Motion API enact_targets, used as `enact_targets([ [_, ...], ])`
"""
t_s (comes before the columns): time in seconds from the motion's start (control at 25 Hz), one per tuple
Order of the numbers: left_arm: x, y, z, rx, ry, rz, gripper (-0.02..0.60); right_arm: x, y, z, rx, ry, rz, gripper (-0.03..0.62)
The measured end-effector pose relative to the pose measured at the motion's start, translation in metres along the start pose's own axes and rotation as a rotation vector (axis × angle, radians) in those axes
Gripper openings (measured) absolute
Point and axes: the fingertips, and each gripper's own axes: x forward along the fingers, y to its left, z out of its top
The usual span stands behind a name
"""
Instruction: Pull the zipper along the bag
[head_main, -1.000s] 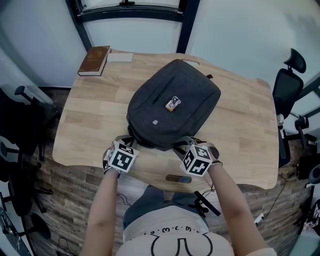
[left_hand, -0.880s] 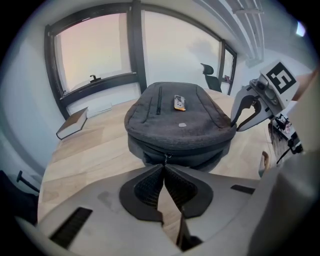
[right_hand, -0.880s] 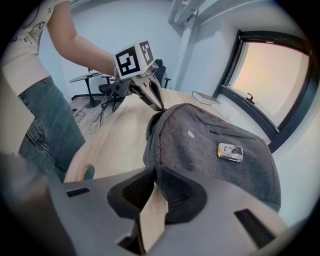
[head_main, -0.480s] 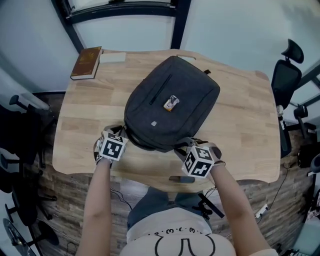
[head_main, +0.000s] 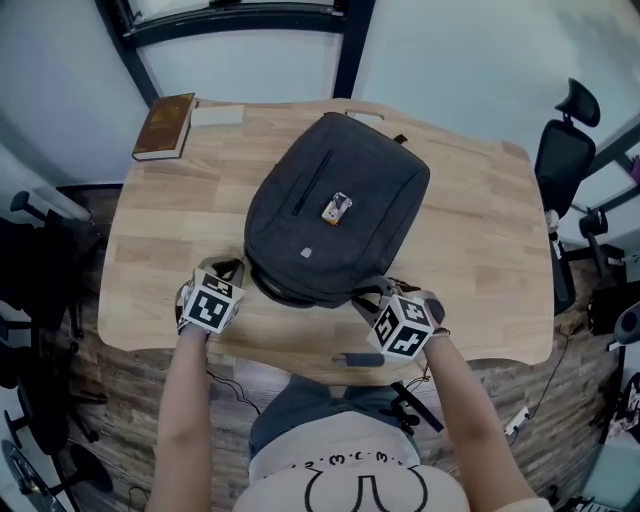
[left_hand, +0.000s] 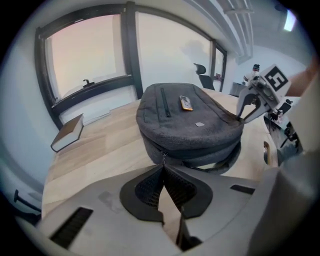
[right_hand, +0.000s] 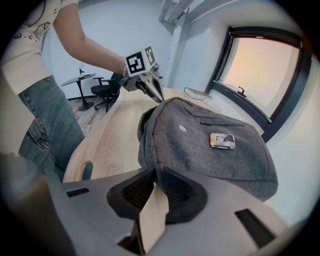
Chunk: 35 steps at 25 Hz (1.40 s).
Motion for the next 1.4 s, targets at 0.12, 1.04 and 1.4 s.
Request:
enact_targets([
  [0.12, -0.007, -0.031, -0.007, 0.045, 0.01, -0.065, 0.017, -0.01, -0.008, -0.022, -0.001, 0.046, -0.038, 0.116],
  [1.04, 0.021, -0.221, 0.043, 0.039, -0.075, -0.376, 0.017, -0.054, 0.004, 0.001, 0.293, -0.132, -0.059, 0.169],
  [1.4, 0.018, -0.215, 0.042, 0.03, -0.08, -0.334, 0.017, -0.004, 0.012, 0.021, 0.038, -0.028, -0.035, 0.128],
])
